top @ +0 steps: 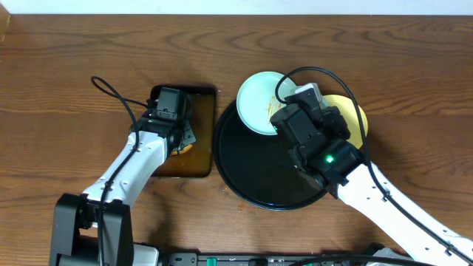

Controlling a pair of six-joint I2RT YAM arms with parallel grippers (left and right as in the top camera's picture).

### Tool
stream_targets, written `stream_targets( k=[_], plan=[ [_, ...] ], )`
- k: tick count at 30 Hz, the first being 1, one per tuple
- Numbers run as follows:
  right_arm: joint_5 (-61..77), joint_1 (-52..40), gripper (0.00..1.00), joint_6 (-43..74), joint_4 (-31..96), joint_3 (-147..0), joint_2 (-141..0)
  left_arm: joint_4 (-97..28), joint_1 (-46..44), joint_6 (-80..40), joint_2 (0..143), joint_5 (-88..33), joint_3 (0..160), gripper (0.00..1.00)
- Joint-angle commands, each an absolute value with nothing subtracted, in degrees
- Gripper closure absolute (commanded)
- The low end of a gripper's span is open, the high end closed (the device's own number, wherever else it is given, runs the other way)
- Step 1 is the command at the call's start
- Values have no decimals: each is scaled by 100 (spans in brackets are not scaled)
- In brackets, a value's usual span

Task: Clean dirty plates on tray and stack at the side
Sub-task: 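Carry the blue plate right and set it on the table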

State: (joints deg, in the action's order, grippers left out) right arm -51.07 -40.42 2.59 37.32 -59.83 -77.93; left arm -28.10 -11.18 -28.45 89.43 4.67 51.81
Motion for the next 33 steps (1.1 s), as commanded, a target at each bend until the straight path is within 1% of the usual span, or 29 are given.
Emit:
stream_targets(
  k=[1, 5, 8, 13, 15, 17, 21, 28, 31, 33],
  plan=[
    [-5332, -4134, 99, 698, 3686, -6119, -7710, -2821, -1094, -2812, 8962, 519, 5120, 91],
    [-5284, -4121, 99, 1063, 3708, -6117, -7710, -2821, -1094, -2812, 8962, 519, 5120, 92],
    [-5227, -4025, 99, 1750, 3815, -6117, -7710, -2825, -1094, -2812, 8962, 517, 5120, 91],
    [-5214, -3426, 99, 2388, 3750, -6117, -7710, -2823, -1094, -2812, 8962, 517, 5120, 91],
    [-5035, -3020, 99, 2484, 3660, -6119, -7710, -2823, -1094, -2810, 8962, 517, 5120, 92],
    [-4547, -2517, 99, 2482, 3542, -6119, -7710, -2825, -1094, -2810, 8962, 517, 5120, 92],
    [-3494, -1251, 99, 2484, 3402, -6119, -7710, -2825, -1094, -2810, 8962, 517, 5120, 91],
    [-2235, 810, 99, 2764, 3361, -6119, -7712, -2825, -1094, -2810, 8962, 517, 5120, 91],
    [-1831, 1570, 99, 2764, 3454, -6117, -7754, -2825, -1094, -2812, 8962, 517, 5120, 92],
    [-1660, 1900, 99, 2757, 3494, -6110, -7802, -2825, -1094, -2810, 8962, 517, 5120, 92]
  ],
)
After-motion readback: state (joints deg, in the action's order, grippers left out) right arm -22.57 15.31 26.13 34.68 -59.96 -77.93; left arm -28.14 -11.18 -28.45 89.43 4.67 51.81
